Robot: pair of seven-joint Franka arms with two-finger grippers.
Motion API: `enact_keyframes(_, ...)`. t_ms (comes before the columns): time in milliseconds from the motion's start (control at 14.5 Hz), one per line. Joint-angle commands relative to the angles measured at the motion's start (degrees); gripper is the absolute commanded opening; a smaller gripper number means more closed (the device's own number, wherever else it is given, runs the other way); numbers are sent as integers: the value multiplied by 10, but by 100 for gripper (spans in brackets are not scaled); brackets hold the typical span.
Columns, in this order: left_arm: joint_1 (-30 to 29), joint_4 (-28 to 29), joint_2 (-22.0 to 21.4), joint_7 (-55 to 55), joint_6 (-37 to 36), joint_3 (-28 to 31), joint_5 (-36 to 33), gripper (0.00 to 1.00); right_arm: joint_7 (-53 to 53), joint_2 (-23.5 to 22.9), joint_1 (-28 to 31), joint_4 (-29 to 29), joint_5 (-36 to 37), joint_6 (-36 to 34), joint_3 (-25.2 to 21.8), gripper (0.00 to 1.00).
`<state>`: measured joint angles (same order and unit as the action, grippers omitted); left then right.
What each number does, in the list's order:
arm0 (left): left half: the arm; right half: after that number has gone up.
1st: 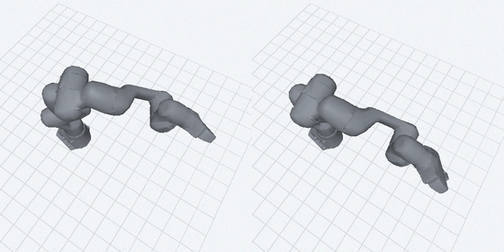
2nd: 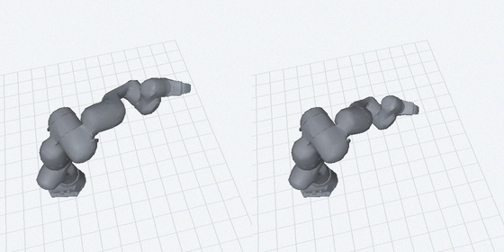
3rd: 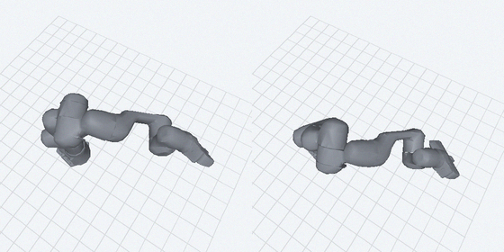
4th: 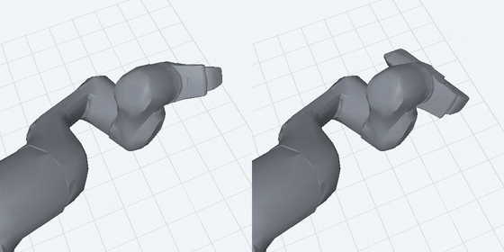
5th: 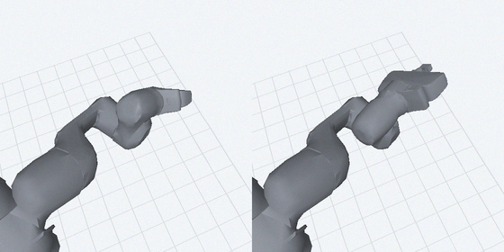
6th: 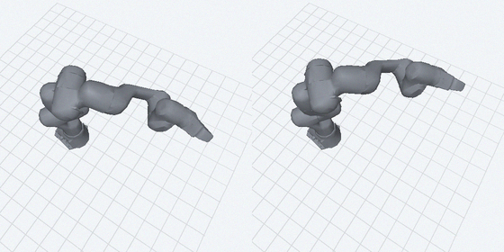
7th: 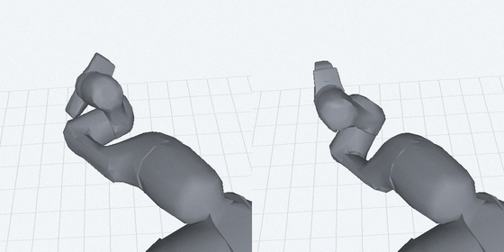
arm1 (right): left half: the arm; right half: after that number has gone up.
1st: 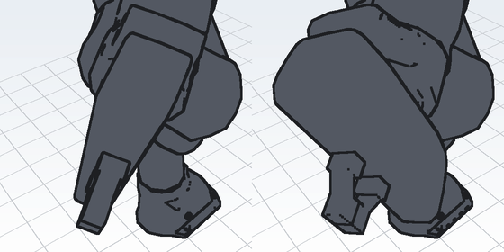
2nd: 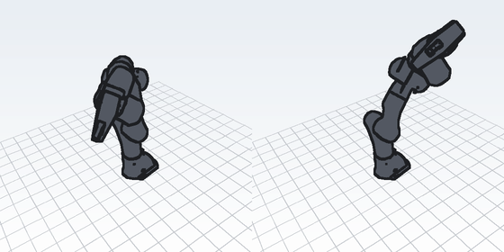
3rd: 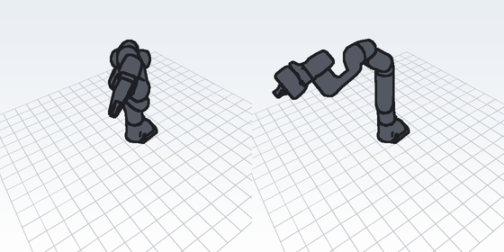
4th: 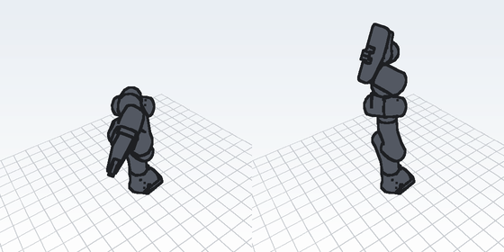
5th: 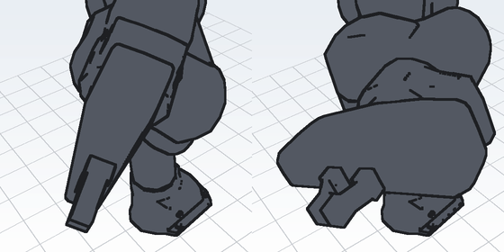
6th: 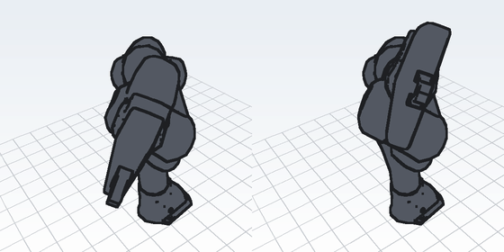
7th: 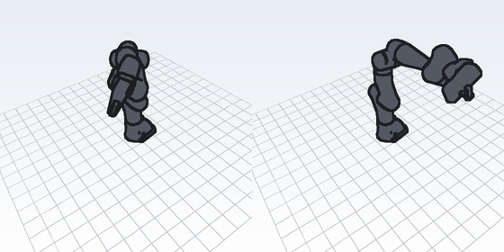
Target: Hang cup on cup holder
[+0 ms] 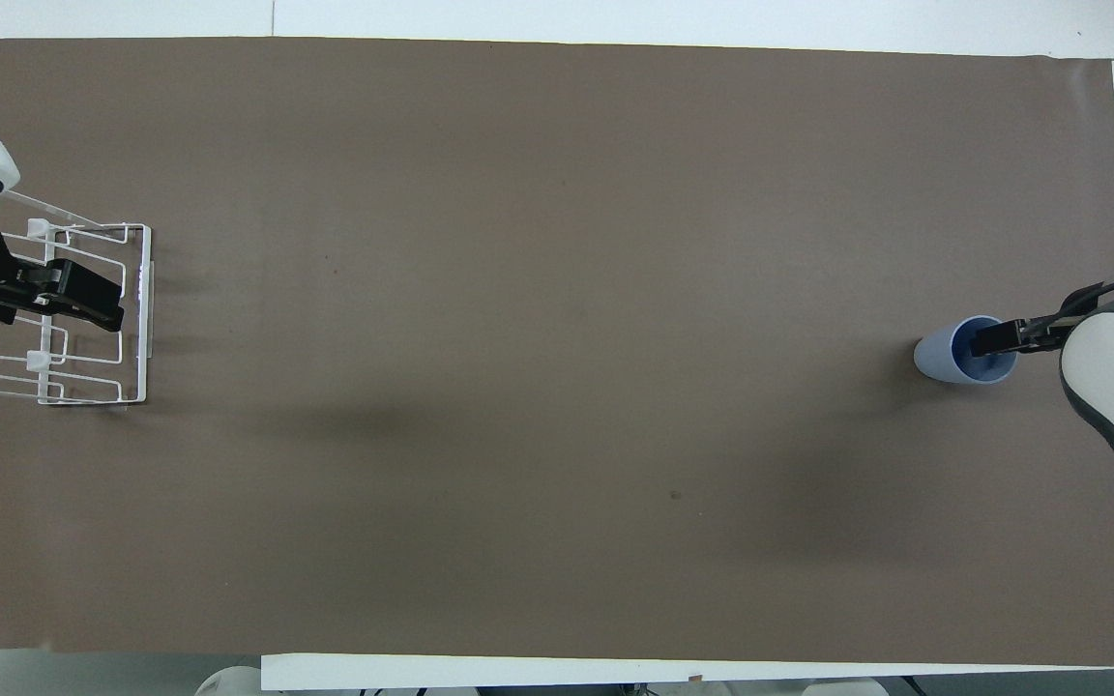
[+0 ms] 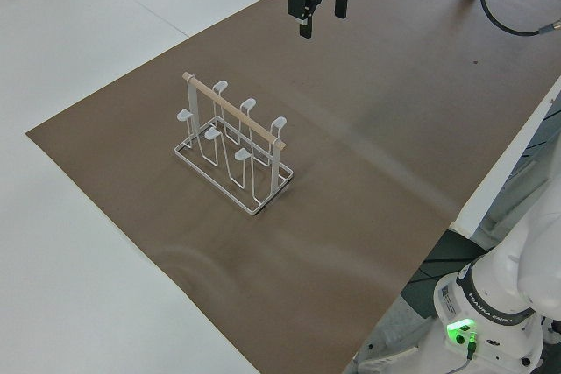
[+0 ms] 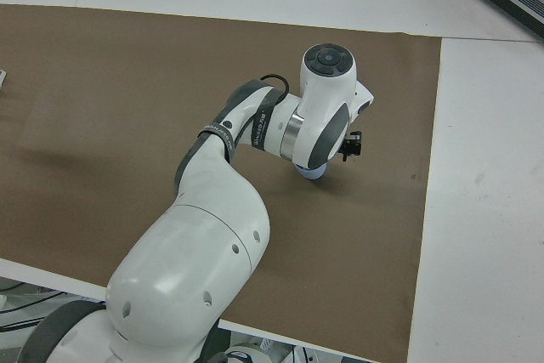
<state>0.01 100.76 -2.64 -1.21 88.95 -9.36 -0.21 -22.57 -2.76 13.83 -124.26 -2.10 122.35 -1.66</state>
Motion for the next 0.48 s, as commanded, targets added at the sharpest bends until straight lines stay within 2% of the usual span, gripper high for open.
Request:
enact_keyframes(0,7,83,-49,-35,66,5,17,100,-41,5,9,-19,-12,17,0,65)
enact_keyframes(69,7,103,-58,-55,89,5,22,100,-49,-1,9,-20,-12,18,1,49)
enact_keyframes(208,8,111,-59,-117,97,4,34,100,-48,-1,4,-20,-12,17,1,7)
enact_keyframes(277,8,111,-58,-140,98,4,39,100,-46,-1,1,-17,-12,14,1,0)
enact_keyframes(415,7,112,-56,-211,98,5,73,100,-48,-2,1,-11,-12,3,3,0)
